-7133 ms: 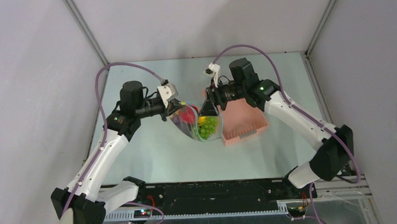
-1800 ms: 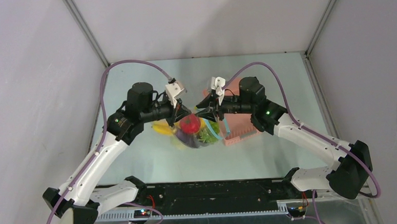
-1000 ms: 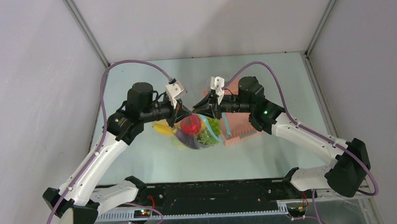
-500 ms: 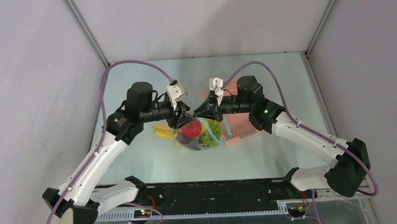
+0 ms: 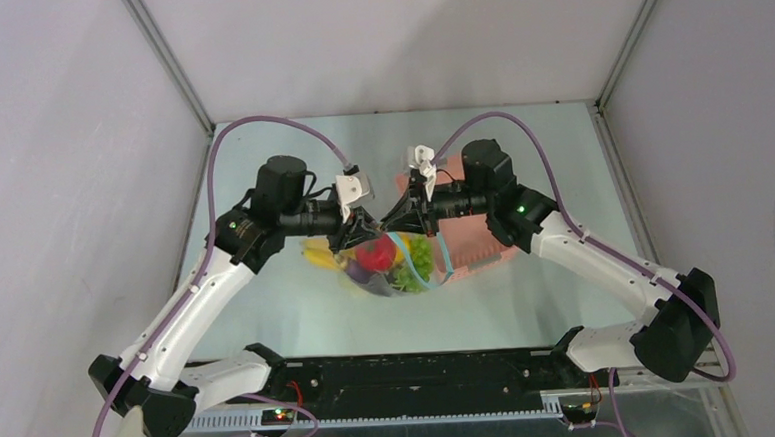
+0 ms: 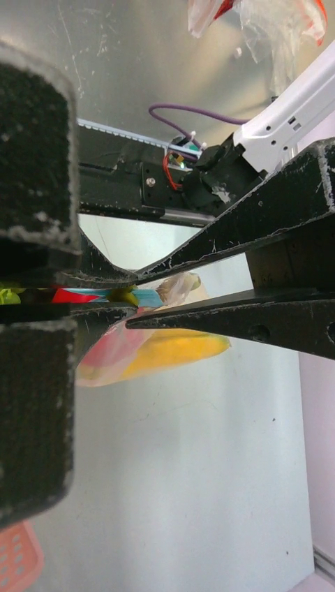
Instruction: Place the food in the zip-top bag and seal the zipper
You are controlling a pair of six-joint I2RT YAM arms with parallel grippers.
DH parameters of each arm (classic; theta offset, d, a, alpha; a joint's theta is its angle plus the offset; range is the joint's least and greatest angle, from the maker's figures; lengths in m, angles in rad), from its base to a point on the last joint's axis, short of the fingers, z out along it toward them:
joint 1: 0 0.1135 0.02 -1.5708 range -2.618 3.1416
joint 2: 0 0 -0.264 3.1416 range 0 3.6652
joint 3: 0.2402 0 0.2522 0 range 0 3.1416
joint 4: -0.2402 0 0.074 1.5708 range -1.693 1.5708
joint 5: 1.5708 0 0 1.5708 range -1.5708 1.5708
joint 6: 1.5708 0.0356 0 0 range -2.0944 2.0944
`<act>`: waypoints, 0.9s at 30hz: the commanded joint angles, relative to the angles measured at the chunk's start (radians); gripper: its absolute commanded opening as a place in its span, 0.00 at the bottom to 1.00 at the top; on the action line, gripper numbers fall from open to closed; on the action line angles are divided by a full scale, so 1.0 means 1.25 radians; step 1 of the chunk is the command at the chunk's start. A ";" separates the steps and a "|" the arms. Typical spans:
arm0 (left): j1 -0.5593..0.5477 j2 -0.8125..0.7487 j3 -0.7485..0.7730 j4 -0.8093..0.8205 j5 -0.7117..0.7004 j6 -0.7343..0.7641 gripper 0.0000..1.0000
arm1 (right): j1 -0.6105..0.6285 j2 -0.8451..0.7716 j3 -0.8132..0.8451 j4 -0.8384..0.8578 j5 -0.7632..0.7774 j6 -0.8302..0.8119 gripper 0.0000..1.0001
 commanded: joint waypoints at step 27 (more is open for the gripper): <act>0.000 -0.108 -0.090 0.251 -0.045 -0.142 0.00 | -0.003 0.015 0.068 -0.161 0.155 -0.054 0.00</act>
